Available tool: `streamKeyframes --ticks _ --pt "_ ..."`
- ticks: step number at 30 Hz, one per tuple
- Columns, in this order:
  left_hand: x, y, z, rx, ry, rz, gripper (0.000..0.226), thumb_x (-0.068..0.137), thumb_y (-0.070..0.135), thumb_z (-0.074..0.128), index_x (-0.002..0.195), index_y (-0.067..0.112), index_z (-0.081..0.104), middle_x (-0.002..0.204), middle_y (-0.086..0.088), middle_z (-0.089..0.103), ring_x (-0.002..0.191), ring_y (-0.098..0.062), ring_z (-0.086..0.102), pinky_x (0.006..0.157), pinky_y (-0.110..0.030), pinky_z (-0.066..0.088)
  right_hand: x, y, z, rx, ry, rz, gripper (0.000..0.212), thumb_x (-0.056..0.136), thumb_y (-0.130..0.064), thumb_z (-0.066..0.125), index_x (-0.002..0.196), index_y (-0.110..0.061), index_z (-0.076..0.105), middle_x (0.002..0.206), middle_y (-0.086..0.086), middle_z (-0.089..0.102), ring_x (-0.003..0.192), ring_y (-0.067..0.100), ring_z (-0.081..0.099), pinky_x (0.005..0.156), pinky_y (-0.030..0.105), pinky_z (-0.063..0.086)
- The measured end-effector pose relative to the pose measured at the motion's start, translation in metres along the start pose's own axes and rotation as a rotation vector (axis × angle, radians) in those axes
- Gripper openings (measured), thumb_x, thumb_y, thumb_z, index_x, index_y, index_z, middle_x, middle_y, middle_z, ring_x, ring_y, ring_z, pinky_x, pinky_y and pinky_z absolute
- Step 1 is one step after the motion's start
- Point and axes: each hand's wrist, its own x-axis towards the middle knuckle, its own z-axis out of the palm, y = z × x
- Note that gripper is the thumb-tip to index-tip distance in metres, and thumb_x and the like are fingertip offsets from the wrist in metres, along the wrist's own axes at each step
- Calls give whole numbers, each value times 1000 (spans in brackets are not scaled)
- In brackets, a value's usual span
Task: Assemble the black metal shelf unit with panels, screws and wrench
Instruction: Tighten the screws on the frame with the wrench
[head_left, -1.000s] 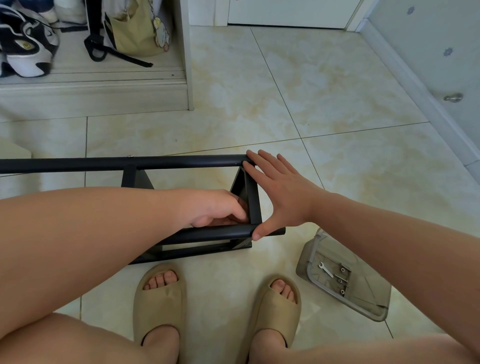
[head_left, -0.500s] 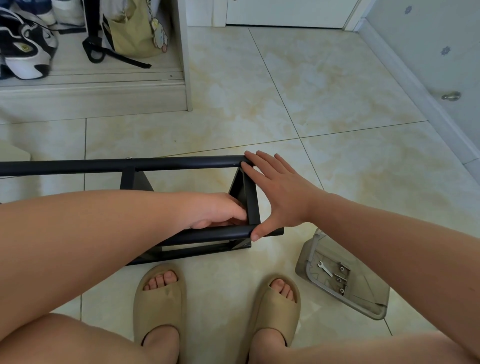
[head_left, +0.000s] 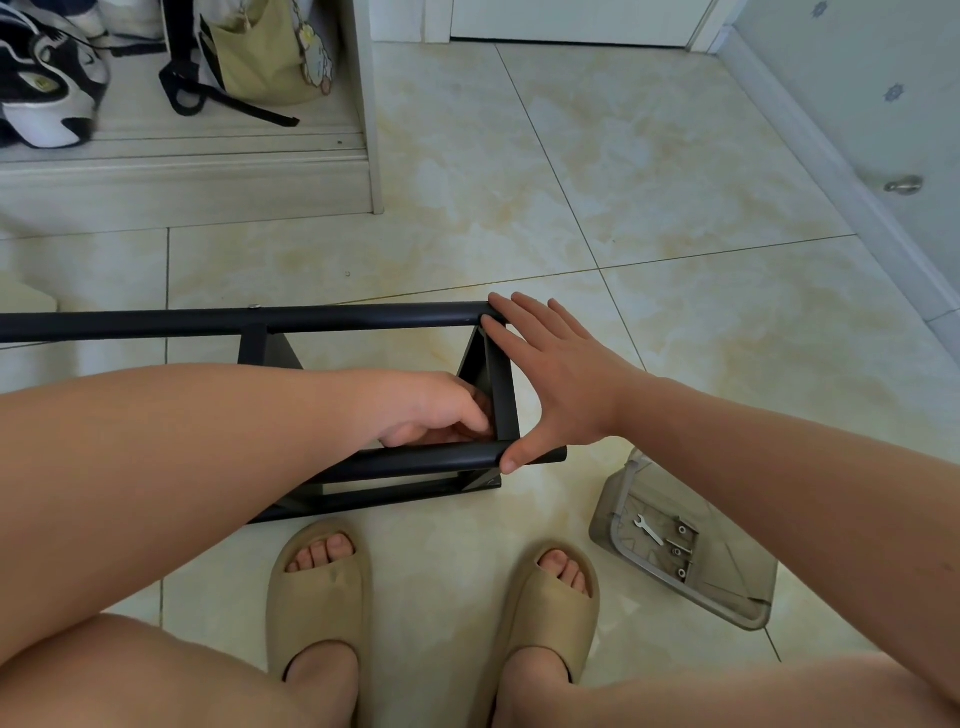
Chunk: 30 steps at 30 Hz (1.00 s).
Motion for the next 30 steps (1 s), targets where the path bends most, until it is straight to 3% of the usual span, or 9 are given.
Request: streamKeyframes --ticks 5,8,11,14,18,26,30 --pt "0 -1 -3 43 -55 -57 23 91 13 63 111 5 71 111 -14 74 110 -30 68 108 -41 47 0 0 0 -6 5 -2 150 52 -96 60 162 -14 -1 169 5 -16 155 24 -13 121 39 -15" --pt "0 0 0 93 -8 -36 20 90 13 66 108 5 70 99 -10 76 94 -23 71 100 -36 53 0 0 1 1 4 -2 150 51 -96 57 162 -14 -2 169 5 -16 155 24 -14 121 39 -15" --pt "2 3 1 69 17 -21 13 89 3 63 100 6 69 76 -5 74 72 -17 70 75 -28 57 0 0 1 4 2 0 150 51 -96 57 162 -14 -2 168 4 -16 155 23 -14 121 38 -16" --pt "2 5 2 65 26 -22 12 89 -1 61 95 6 69 70 -4 72 67 -17 68 67 -26 53 0 0 1 9 3 -1 150 51 -96 57 162 -14 -2 168 4 -16 155 23 -14 120 38 -16" --pt "2 4 3 55 32 -9 15 88 -4 59 96 5 68 71 -6 70 71 -21 66 74 -30 55 0 0 1 18 3 0 150 51 -95 60 162 -14 -1 168 3 -17 155 23 -15 121 39 -15" --pt "2 0 3 70 -3 28 29 89 -10 53 116 -4 63 102 -19 67 91 -29 66 97 -40 53 -1 -1 2 6 15 -2 150 50 -97 56 162 -14 1 169 4 -15 155 24 -12 119 34 -16" --pt "2 -2 4 81 12 68 30 87 -12 53 114 -5 63 115 -28 67 98 -33 65 103 -44 50 -1 -1 1 6 10 -1 150 50 -97 56 162 -14 0 169 3 -15 155 24 -12 119 34 -15"
